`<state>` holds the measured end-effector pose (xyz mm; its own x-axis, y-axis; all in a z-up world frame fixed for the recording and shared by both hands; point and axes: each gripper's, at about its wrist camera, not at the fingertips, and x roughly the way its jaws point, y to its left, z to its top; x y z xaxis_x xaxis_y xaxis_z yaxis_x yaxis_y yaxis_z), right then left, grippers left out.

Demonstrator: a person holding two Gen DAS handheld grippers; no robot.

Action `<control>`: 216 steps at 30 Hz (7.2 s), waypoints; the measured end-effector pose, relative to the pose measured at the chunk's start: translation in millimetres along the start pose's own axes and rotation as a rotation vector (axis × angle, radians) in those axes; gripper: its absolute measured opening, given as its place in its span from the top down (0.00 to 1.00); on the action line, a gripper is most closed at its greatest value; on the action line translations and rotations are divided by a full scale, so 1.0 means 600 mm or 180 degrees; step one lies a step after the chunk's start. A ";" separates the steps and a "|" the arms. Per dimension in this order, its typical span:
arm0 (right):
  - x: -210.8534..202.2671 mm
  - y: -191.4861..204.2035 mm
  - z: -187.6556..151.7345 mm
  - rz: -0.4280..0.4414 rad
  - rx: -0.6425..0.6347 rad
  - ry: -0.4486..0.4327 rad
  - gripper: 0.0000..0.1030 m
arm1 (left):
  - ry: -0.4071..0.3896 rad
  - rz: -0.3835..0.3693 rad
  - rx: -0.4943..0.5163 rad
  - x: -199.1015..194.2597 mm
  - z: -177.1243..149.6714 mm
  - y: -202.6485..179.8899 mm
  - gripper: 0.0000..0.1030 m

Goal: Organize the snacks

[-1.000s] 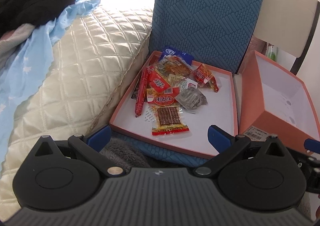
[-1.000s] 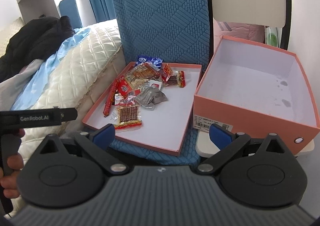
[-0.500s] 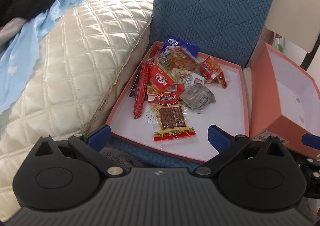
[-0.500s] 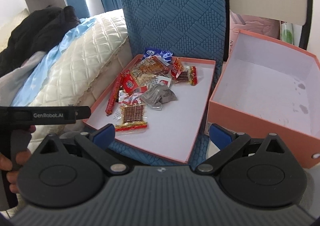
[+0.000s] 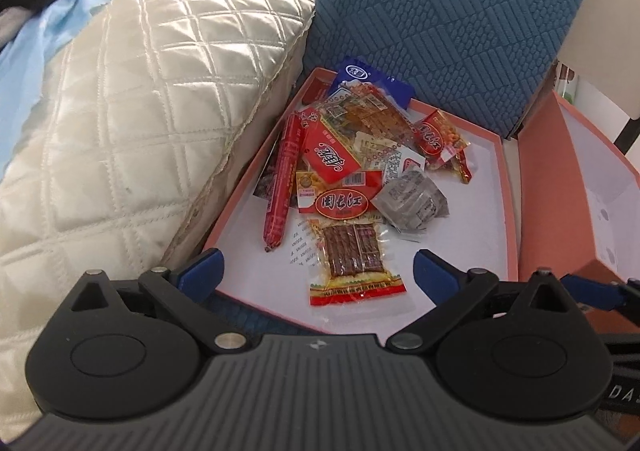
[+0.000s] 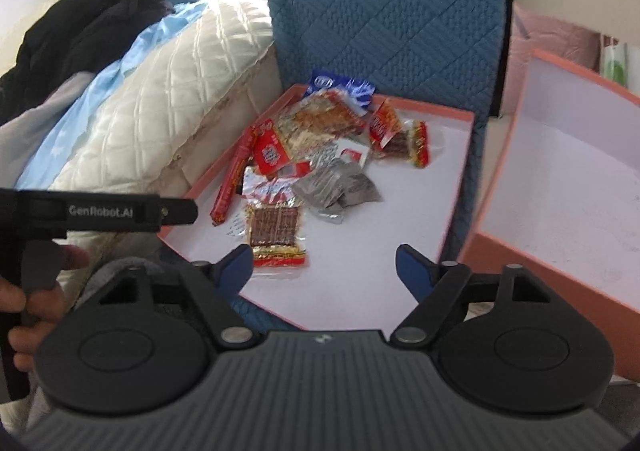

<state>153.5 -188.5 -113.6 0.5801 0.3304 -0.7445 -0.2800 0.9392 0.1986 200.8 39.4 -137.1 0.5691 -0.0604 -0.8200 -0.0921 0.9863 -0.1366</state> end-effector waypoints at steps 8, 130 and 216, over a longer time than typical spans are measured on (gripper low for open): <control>0.064 0.000 0.022 0.0051 -0.0127 0.0062 0.32 | 0.0077 -0.0092 0.0039 0.065 0.023 0.001 0.25; -0.120 -0.035 0.117 -0.0604 -0.0367 -0.0985 0.96 | -0.0991 -0.0703 -0.0090 -0.166 0.064 -0.148 0.77; 0.270 -0.039 0.123 -0.1798 -0.0250 -0.0373 0.80 | -0.0175 -0.0460 -0.0432 0.067 0.082 0.001 0.77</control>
<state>310.7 -150.1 -191.8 0.7355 -0.2076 -0.6449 0.0443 0.9646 -0.2601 263.6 45.3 -143.0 0.6277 -0.1878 -0.7555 -0.1134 0.9381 -0.3274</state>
